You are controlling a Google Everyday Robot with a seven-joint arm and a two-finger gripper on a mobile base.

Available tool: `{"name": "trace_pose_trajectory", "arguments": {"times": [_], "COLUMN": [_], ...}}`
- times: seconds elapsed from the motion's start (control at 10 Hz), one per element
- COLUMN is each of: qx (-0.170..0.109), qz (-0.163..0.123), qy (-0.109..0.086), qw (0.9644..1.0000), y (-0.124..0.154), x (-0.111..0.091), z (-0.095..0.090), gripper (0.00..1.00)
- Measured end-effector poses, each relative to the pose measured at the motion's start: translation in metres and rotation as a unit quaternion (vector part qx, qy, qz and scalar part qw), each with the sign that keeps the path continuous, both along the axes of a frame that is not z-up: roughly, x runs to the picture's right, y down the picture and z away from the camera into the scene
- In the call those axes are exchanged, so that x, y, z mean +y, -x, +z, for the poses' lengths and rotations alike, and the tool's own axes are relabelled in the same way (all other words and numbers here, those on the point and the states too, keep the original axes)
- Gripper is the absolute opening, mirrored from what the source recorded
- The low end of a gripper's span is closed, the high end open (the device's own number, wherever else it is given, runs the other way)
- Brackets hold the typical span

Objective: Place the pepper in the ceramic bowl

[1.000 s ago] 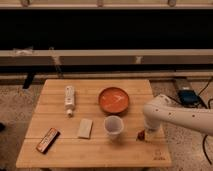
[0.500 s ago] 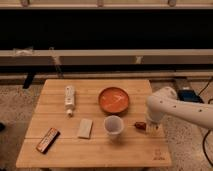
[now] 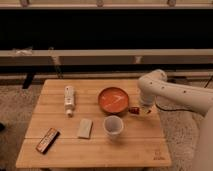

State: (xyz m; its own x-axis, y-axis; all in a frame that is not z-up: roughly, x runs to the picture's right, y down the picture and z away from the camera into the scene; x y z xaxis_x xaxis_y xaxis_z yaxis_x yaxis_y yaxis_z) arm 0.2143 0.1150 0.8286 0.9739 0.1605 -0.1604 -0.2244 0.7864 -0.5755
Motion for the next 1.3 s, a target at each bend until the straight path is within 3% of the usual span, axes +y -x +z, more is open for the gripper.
{"name": "trace_pose_trajectory", "arguments": {"times": [0.3,0.5,0.9,1.3], "qx": [-0.018,-0.029,-0.04,-0.058], "qz": [-0.014,-0.025,-0.036,-0.041], "qy": [-0.021,-0.024,-0.03,-0.036], "qw": [0.9995,0.999,0.9981,0.9968], "y": [0.023,0.042,0.077,0.099], "x": [-0.046,-0.059,-0.069,-0.079], "z": [0.003,0.009,0.041,0.052], "gripper": [0.0,0.02,0.37,0.76]}}
